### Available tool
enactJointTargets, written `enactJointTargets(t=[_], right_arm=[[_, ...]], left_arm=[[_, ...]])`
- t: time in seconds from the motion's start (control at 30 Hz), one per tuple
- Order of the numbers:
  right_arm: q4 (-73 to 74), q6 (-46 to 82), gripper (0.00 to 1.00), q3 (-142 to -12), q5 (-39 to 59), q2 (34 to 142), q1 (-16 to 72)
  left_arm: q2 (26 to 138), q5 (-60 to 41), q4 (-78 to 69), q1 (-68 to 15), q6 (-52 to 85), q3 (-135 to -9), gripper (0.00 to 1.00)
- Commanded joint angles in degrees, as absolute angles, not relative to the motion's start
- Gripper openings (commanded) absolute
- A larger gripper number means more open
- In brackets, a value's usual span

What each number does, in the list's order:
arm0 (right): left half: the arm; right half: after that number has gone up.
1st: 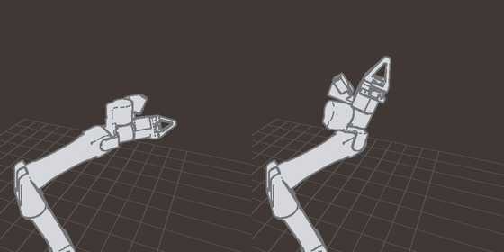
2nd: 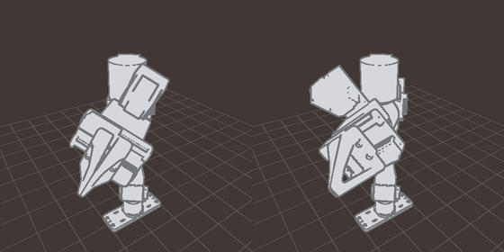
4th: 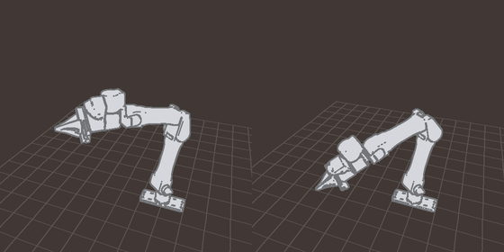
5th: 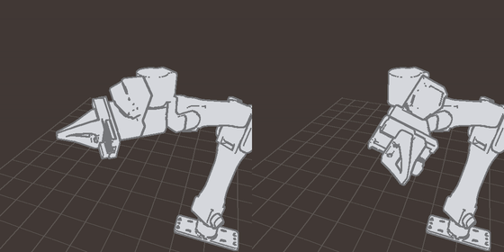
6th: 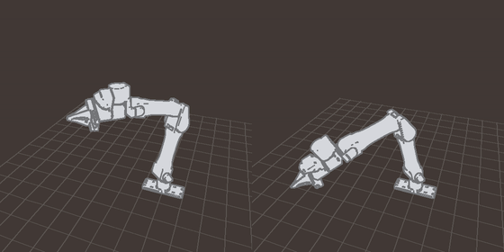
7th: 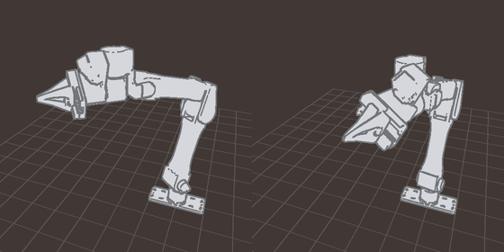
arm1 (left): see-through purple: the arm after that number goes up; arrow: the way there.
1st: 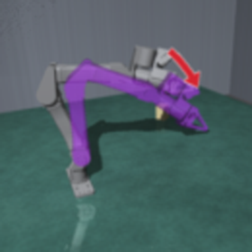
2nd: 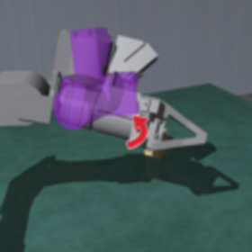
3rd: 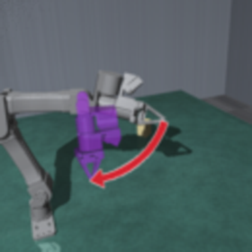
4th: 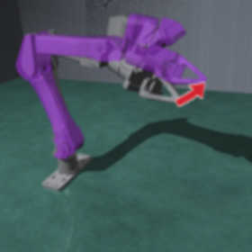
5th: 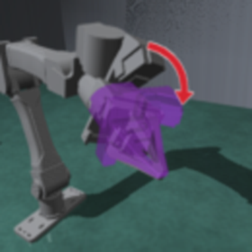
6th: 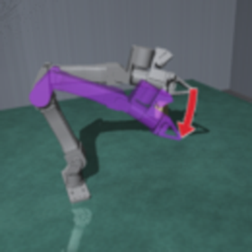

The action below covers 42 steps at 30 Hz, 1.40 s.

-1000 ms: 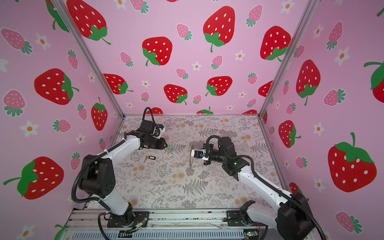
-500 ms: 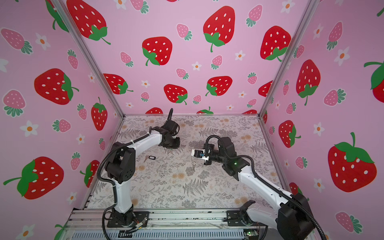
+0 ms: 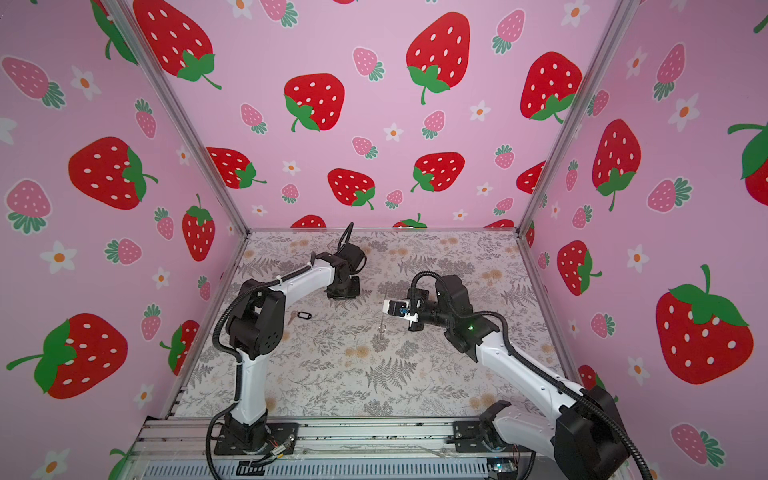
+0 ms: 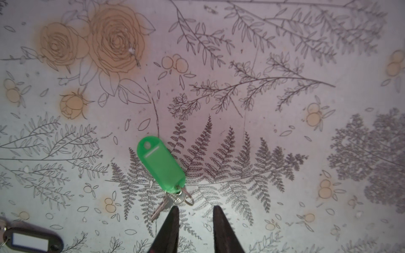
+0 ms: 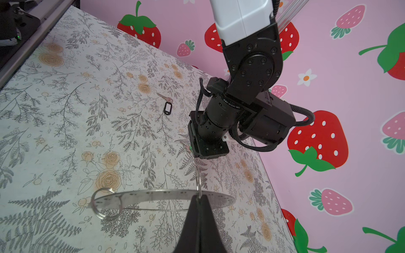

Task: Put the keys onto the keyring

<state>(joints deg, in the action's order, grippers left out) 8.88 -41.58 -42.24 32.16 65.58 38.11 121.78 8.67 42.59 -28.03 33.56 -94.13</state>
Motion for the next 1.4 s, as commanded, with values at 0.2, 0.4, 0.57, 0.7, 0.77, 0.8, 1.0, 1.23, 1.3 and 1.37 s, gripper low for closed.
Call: enactJointTargets(t=[0.2,0.4,0.57,0.7,0.77,0.8,1.0,1.23,1.3,1.37], right_arm=[[8.8,-42.1,0.0,-41.4,34.7,64.3,37.1],[8.8,-42.4,0.0,-41.4,35.3,64.5,36.7],[8.8,-42.4,0.0,-41.4,36.2,64.8,36.1],[8.8,-42.5,0.0,-41.3,36.7,65.2,36.0],[8.8,-42.5,0.0,-41.3,36.9,65.2,36.0],[8.8,-42.5,0.0,-41.4,36.9,65.2,35.9],[8.8,-42.5,0.0,-41.3,37.2,65.0,35.7],[8.5,-42.5,0.0,-41.4,37.5,65.0,35.6],[8.5,-42.6,0.0,-41.3,37.5,65.0,35.6],[8.5,-42.5,0.0,-41.3,37.6,65.0,35.6]], left_arm=[[124.3,10.6,45.1,-28.3,38.0,-97.6,0.3],[125.0,10.6,45.8,-28.3,38.1,-98.5,0.27],[125.2,11.0,46.5,-28.3,37.9,-98.2,0.25],[124.8,11.1,46.5,-28.3,37.7,-97.3,0.25],[124.7,11.2,46.2,-28.3,37.7,-96.9,0.24],[124.6,11.2,46.1,-28.3,37.6,-96.7,0.24],[124.9,11.5,46.2,-28.3,37.1,-96.5,0.2],[125.0,11.6,46.3,-28.2,36.8,-96.4,0.16],[125.0,11.6,46.4,-28.2,36.8,-96.1,0.15],[124.9,11.5,46.3,-28.2,36.9,-95.8,0.14]])
